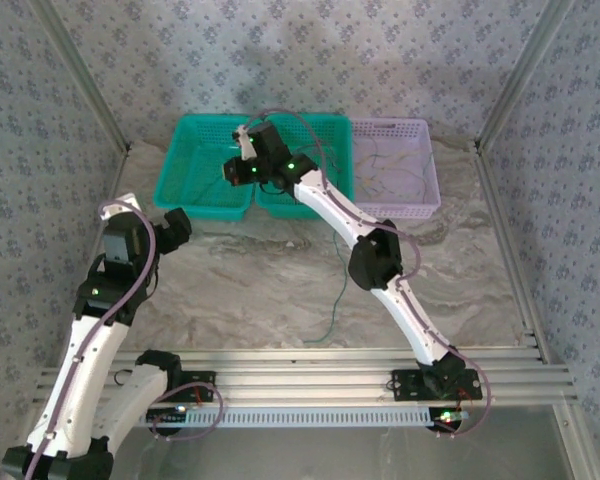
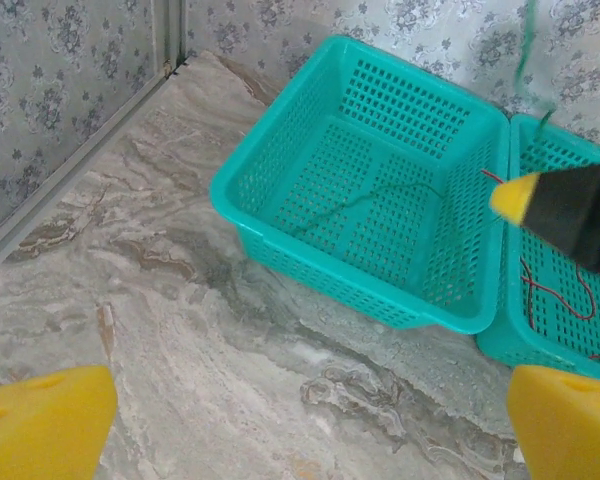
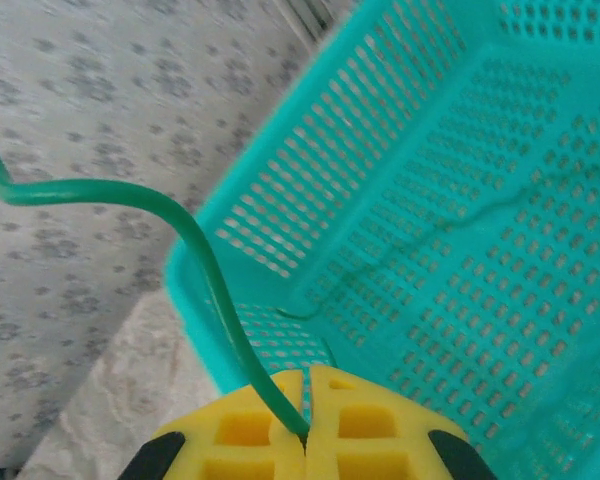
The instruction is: Untangle the cables
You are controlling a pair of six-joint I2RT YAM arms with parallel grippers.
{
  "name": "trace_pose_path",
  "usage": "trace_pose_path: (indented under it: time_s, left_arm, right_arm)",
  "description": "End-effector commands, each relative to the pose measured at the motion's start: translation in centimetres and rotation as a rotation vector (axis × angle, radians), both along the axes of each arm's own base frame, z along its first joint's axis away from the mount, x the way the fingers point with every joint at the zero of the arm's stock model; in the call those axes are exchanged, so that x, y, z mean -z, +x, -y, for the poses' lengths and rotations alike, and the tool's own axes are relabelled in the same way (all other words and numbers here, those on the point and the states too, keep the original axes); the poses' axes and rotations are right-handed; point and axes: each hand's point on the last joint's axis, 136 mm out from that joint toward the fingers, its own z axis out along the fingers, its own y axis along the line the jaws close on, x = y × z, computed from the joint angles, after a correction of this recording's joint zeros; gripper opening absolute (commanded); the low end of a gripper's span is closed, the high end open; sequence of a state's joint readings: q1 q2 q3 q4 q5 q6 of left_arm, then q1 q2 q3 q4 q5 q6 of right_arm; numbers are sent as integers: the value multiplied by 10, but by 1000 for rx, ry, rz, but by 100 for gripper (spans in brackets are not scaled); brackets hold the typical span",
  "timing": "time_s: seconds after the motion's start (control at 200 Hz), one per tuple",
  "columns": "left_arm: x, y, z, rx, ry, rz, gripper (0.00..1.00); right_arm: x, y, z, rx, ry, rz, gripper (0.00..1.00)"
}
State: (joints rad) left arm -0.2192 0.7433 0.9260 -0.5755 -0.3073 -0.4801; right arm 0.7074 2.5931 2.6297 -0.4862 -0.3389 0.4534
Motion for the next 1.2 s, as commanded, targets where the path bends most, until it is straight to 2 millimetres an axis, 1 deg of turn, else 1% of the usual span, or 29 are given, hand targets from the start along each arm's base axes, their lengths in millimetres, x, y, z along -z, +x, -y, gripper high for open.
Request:
trace_pose_path:
  time_s: [0.0,0.14,0.17,0.19,0.25,0.295,0.32,0.36,0.41,0.47,0.545,0.66,0.705,0.745,0.814,0.829,0.849,0.854,0.924,0.939,0.959,1.004,1.009,1.024,1.029,1.104,1.129,1.159,1.194]
  left_arm:
    - [-11,1,-4,-17,21,43,100]
    - [-12,0,-4,-18,20,52,100]
    - [-12,0,-5,-20,22,51,100]
    - [-12,0,-5,-21,23,51,100]
    - [-11,0,-5,-22,28,47,100]
    - [-11,1,-5,-22,29,46,100]
    - [-11,1,-5,-22,29,47,100]
    - [-10,1,-5,-22,32,44,100]
    - [-10,1,-6,-24,34,43,100]
    - [-10,1,-7,-27,35,44,100]
    - [-9,1,-7,-27,37,42,100]
    - [-6,2,-7,-27,43,32,100]
    - [-5,2,-6,-24,43,28,100]
    - [-5,3,-6,-22,44,25,100]
    - [-3,3,-5,-18,46,17,100]
    - [-3,3,-5,-17,46,16,100]
    - [-2,4,-5,-16,49,12,100]
    - [-2,3,-4,-14,49,12,100]
    - [-2,3,-3,-10,56,12,100]
    - [-3,2,-3,-9,58,13,100]
    - [-3,2,-3,-7,61,14,100]
    - [-3,2,-2,-4,65,17,100]
    - [-4,2,-2,-4,66,17,100]
    - [-3,2,-2,-2,67,16,100]
    - [-3,2,-1,-2,67,15,100]
    - [-2,3,-1,1,68,9,100]
    - [-2,3,0,2,68,8,100]
    - [-1,3,0,5,67,6,100]
    - [-1,4,1,6,67,5,100]
  right_arm:
    - [19,11,3,24,23,-67,0]
    - [49,7,-3,5,-6,-102,0]
    - [54,6,-3,1,-19,-105,4]
    - [56,5,-3,2,-26,-105,8]
    - [55,3,-3,-5,-36,-95,11]
    - [52,1,-4,-12,-44,-82,16]
    - [49,1,-4,-13,-45,-75,20]
    - [42,0,-5,-16,-43,-57,29]
    - [27,-1,-5,-14,-41,-23,42]
    - [7,-4,-7,-14,-33,22,51]
    - [-19,-8,-8,-16,-10,65,56]
    - [-65,-16,-2,-15,14,134,64]
    - [-82,-19,3,-5,9,169,67]
    - [-96,-22,10,3,-8,202,68]
    - [-113,-26,24,27,-50,245,70]
    - [-120,-28,27,35,-53,257,70]
    - [-117,-32,33,38,-82,244,71]
    - [-121,-33,35,39,-82,247,71]
    - [-132,-43,54,62,-121,274,72]
    - [-132,-46,59,68,-139,278,73]
    - [-137,-48,63,74,-138,303,73]
    - [-140,-59,75,84,-155,330,74]
    - [-137,-59,75,85,-159,330,74]
    - [-140,-63,80,90,-160,343,75]
    - [-144,-65,81,92,-155,352,75]
    - [-136,-83,101,104,-175,355,76]
    - [-138,-89,109,111,-173,359,76]
    - [-130,-96,117,114,-184,350,77]
    - [-126,-105,125,116,-186,347,77]
